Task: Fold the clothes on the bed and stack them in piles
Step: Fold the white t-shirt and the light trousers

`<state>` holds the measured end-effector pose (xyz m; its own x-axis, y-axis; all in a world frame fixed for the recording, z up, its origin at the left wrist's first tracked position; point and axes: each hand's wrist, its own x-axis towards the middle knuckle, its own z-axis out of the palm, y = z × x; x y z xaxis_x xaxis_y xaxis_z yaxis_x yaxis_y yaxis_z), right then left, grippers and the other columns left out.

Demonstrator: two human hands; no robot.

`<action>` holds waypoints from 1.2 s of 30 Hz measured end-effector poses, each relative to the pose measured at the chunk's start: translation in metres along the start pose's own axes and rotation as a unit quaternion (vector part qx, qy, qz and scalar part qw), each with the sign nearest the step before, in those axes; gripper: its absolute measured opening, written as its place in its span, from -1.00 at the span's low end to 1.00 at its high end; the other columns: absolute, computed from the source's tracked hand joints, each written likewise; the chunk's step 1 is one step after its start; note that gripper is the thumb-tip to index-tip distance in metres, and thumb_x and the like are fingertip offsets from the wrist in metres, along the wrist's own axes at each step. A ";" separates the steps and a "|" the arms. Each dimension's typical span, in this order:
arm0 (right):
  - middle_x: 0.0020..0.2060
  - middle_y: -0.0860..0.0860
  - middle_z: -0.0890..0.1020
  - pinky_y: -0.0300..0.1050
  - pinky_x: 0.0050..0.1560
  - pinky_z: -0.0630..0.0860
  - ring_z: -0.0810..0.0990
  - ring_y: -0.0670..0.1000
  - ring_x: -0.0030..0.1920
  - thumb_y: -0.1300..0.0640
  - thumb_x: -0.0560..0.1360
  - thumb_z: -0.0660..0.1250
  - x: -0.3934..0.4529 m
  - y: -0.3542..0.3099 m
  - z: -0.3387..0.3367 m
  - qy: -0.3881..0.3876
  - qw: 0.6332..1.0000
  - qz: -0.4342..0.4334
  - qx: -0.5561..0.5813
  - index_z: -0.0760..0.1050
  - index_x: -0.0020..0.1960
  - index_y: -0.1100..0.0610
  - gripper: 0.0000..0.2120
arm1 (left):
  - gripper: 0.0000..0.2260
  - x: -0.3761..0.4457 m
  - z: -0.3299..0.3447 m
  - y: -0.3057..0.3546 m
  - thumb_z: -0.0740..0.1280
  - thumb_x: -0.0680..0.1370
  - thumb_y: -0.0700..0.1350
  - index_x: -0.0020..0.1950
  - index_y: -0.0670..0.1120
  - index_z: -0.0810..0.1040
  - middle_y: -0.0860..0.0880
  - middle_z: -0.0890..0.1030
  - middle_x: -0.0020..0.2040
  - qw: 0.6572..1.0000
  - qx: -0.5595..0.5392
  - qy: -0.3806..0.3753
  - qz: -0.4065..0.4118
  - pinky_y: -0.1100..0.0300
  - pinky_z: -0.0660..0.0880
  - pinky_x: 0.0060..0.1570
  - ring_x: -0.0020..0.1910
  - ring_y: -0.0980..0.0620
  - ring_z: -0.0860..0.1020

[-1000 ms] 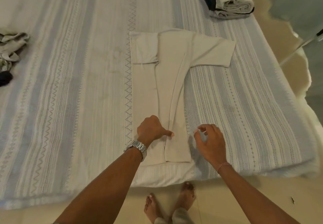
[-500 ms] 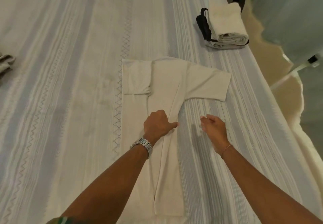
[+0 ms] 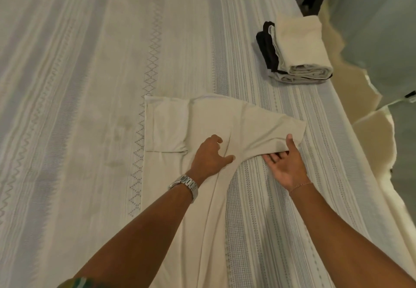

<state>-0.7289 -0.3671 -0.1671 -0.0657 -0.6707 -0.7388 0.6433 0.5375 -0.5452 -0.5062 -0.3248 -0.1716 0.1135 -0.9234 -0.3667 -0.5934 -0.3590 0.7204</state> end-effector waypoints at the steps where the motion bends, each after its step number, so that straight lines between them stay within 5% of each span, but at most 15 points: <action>1: 0.27 0.11 0.61 0.17 0.26 0.58 0.61 0.12 0.26 -0.08 0.53 0.45 0.004 -0.001 0.003 0.006 1.000 -0.005 0.002 0.47 0.40 0.11 -0.49 | -0.43 0.006 -0.001 0.000 0.57 0.44 0.09 0.32 -0.12 0.46 -0.08 0.57 0.15 1.000 -0.014 0.003 0.000 0.12 0.49 0.06 0.08 -0.03 0.54; 5: 0.23 0.12 0.66 0.17 0.11 0.64 0.65 0.12 0.20 0.05 0.61 0.38 0.007 -0.003 0.026 0.036 0.996 -0.072 -0.027 0.56 0.29 0.07 -0.73 | -0.47 0.022 -0.006 0.011 0.53 0.42 0.24 0.27 0.00 0.52 0.02 0.59 0.07 0.988 -0.141 0.026 -0.051 0.21 0.53 0.02 0.03 0.08 0.57; 8: 0.06 -0.03 0.73 -0.04 0.01 0.66 0.69 0.01 0.10 0.05 0.64 0.34 -0.014 0.002 0.060 -0.020 0.977 -0.170 -0.131 0.63 0.19 0.02 -0.83 | -0.48 0.039 -0.021 0.042 0.47 0.42 0.33 0.23 0.03 0.57 0.02 0.65 0.05 0.961 -0.261 0.016 -0.085 0.06 0.62 0.08 0.02 0.04 0.63; 10: -0.01 -0.10 0.73 -0.16 0.02 0.61 0.68 -0.06 0.06 0.02 0.65 0.32 -0.029 0.010 0.083 -0.075 0.934 -0.238 -0.257 0.63 0.18 -0.02 -0.83 | -0.47 0.052 -0.036 0.068 0.44 0.44 0.35 0.20 -0.02 0.61 0.00 0.69 0.04 0.943 -0.315 -0.023 -0.100 0.01 0.65 0.08 0.02 0.02 0.67; 13: 0.18 -0.14 0.65 -0.22 0.15 0.56 0.62 -0.21 0.16 0.05 0.70 0.23 -0.037 0.030 0.109 -0.219 0.829 -0.299 -0.419 0.52 0.33 0.01 -0.76 | -0.36 0.070 -0.058 0.090 0.48 0.40 0.34 0.16 -0.19 0.66 -0.11 0.74 -0.01 0.926 -0.356 -0.066 -0.109 -0.02 0.66 0.04 0.00 -0.10 0.71; 16: 0.33 -0.15 0.55 -0.36 0.04 0.48 0.57 -0.33 0.08 0.10 0.67 0.29 -0.032 0.047 0.118 -0.302 0.750 -0.315 -0.498 0.53 0.19 -0.02 -0.88 | -0.68 0.084 -0.077 0.083 0.50 0.54 -0.05 0.06 -0.32 0.64 -0.25 0.71 -0.06 0.928 -0.352 0.003 -0.127 0.04 0.65 -0.13 -0.18 -0.12 0.70; 18: 0.48 -0.10 0.45 -0.26 0.34 0.44 0.47 -0.17 0.41 0.09 0.64 0.35 -0.024 0.055 0.110 -0.299 0.733 -0.334 -0.512 0.56 0.32 0.09 -0.73 | -0.89 0.091 -0.092 0.068 0.38 0.59 -0.25 -0.03 -0.28 0.65 -0.29 0.69 -0.08 0.927 -0.344 0.044 -0.142 0.00 0.64 -0.09 -0.17 -0.16 0.66; 20: 0.49 -0.09 0.43 -0.12 0.50 0.33 0.35 -0.13 0.51 0.13 0.64 0.34 -0.016 0.060 0.100 -0.267 0.730 -0.361 -0.515 0.50 0.44 0.10 -0.63 | -0.88 0.094 -0.109 0.053 0.36 0.62 -0.24 -0.07 -0.20 0.68 -0.25 0.70 -0.02 0.926 -0.342 0.061 -0.151 -0.09 0.63 0.06 -0.08 -0.17 0.67; 28: 0.48 0.02 0.44 -0.12 0.54 0.27 0.38 -0.06 0.49 0.30 0.66 0.20 0.001 0.076 0.069 -0.183 0.699 -0.340 -0.602 0.36 0.52 0.15 -0.57 | -0.88 0.084 -0.151 0.003 0.38 0.62 -0.13 0.07 -0.09 0.71 -0.13 0.73 0.04 0.912 -0.367 0.096 -0.154 -0.14 0.61 0.16 0.09 -0.15 0.68; 33: 0.55 0.07 0.33 -0.27 0.54 0.11 0.27 0.01 0.56 0.18 0.68 0.23 0.001 0.101 0.071 -0.201 0.612 -0.351 -0.679 0.29 0.57 0.18 -0.54 | -0.87 0.072 -0.164 -0.016 0.37 0.63 -0.11 0.09 -0.08 0.70 -0.12 0.73 0.04 0.904 -0.387 0.097 -0.155 -0.11 0.62 0.16 0.08 -0.13 0.69; 36: 0.52 0.22 0.34 -0.03 0.54 0.26 0.30 0.17 0.55 0.11 0.68 0.24 0.004 0.115 0.076 -0.177 0.555 -0.380 -0.718 0.36 0.52 0.23 -0.56 | -0.88 0.067 -0.166 -0.027 0.37 0.63 -0.13 0.09 -0.08 0.70 -0.12 0.73 0.05 0.895 -0.403 0.106 -0.160 -0.09 0.62 0.14 0.08 -0.13 0.69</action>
<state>-0.5976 -0.3474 -0.2027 0.4152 -0.9050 -0.0926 -0.7570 -0.2873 -0.5869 -0.3503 -0.3995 -0.1177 0.3751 -0.7294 -0.5721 0.2547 -0.5123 0.8202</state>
